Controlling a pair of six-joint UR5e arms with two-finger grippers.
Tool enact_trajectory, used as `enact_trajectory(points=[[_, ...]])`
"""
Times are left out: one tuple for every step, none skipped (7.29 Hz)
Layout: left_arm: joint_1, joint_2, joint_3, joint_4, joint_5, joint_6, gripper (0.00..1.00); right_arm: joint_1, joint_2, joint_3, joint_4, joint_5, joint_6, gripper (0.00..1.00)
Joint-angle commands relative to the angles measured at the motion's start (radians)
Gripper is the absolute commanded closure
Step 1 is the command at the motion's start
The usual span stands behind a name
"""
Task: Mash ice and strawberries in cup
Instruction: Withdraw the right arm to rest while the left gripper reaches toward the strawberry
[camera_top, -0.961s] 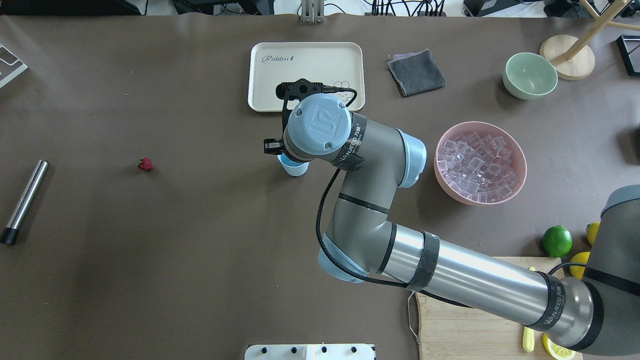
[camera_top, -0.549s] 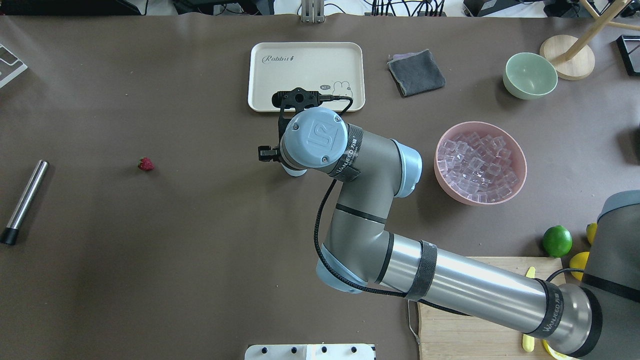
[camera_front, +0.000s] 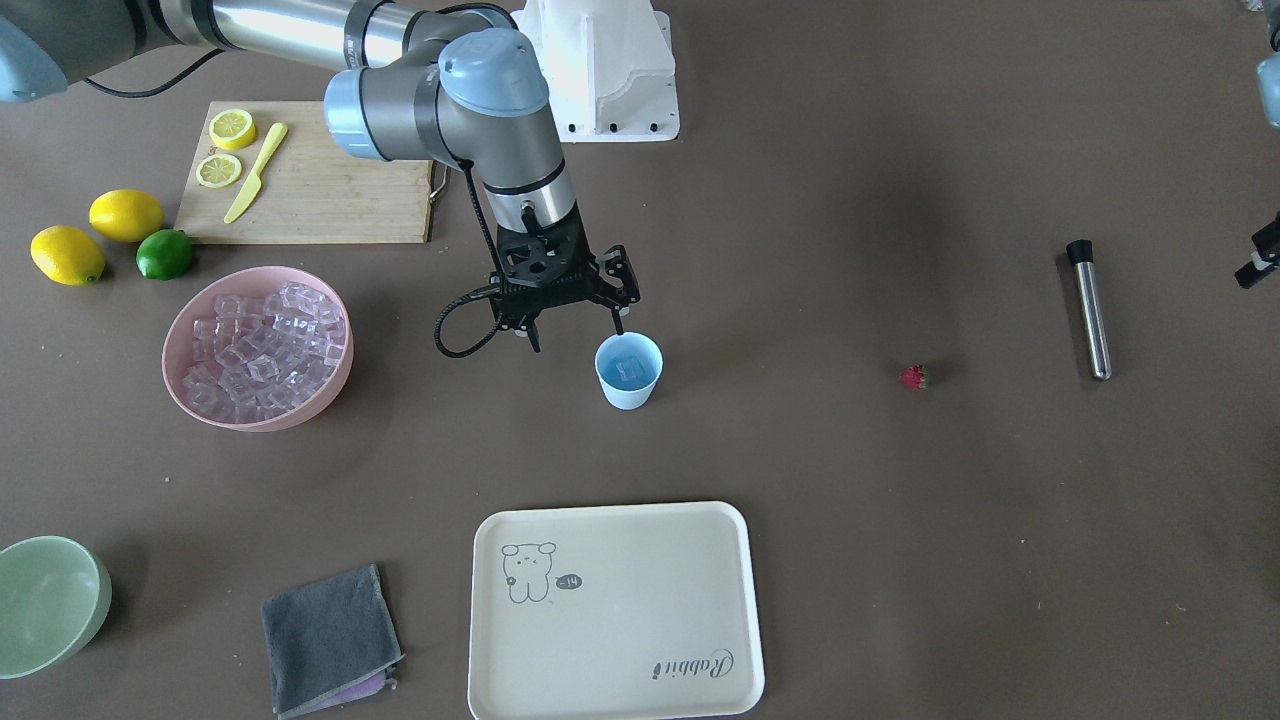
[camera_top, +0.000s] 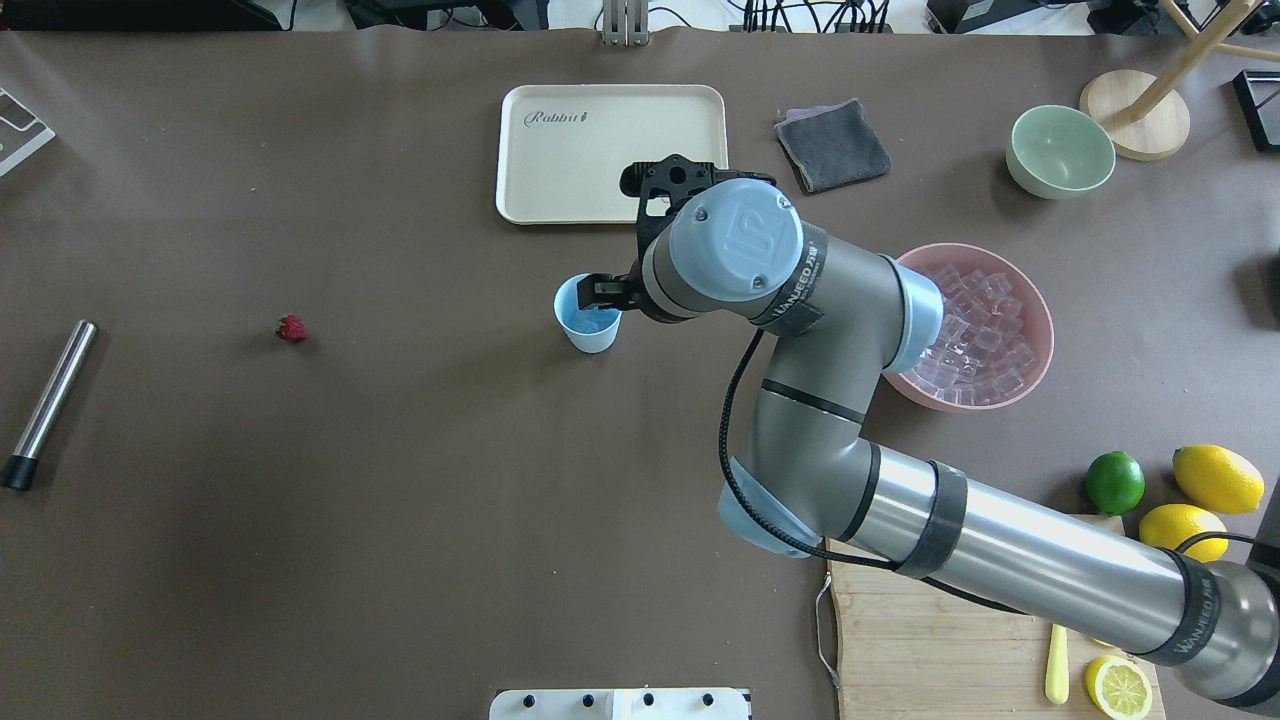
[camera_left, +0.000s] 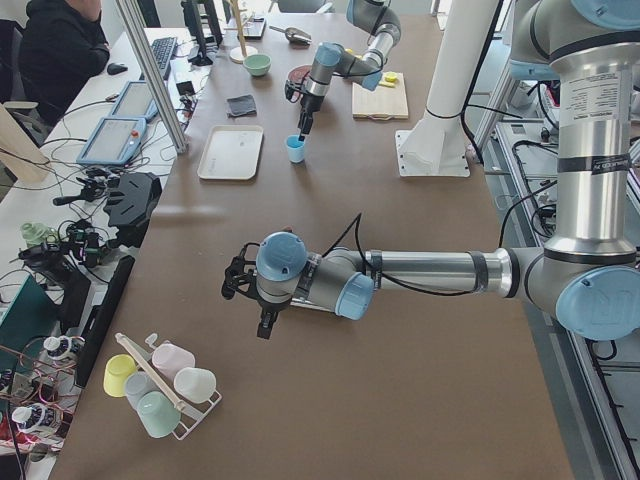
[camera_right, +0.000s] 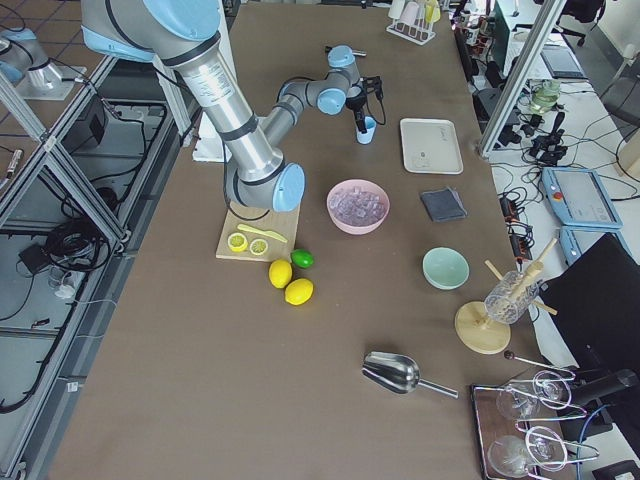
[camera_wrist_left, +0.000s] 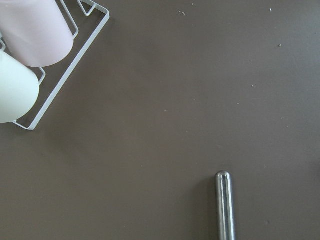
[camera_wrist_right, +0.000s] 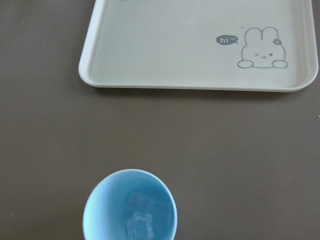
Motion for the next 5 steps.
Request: enact_trajectory(points=[[0.195, -0.047, -0.003, -0.098, 0.118, -0.251, 0.01, 0.105, -0.165, 0.129, -0.004, 0.118, -0.119, 0.01], [0.268, -0.08, -0.003, -0.111, 0.154, -0.341, 0.01, 0.187, -0.232, 0.152, -0.004, 0.21, -0.209, 0.01], [0.331, -0.106, 0.003, -0.111, 0.188, -0.367, 0.02, 0.273, -0.298, 0.157, 0.0, 0.282, -0.321, 0.01], [0.4, -0.139, 0.008, -0.111, 0.231, -0.374, 0.02, 0.329, -0.382, 0.175, 0.009, 0.309, -0.451, 0.01], [0.468, -0.179, 0.023, -0.114, 0.257, -0.434, 0.02, 0.376, -0.448, 0.191, 0.012, 0.323, -0.557, 0.01]])
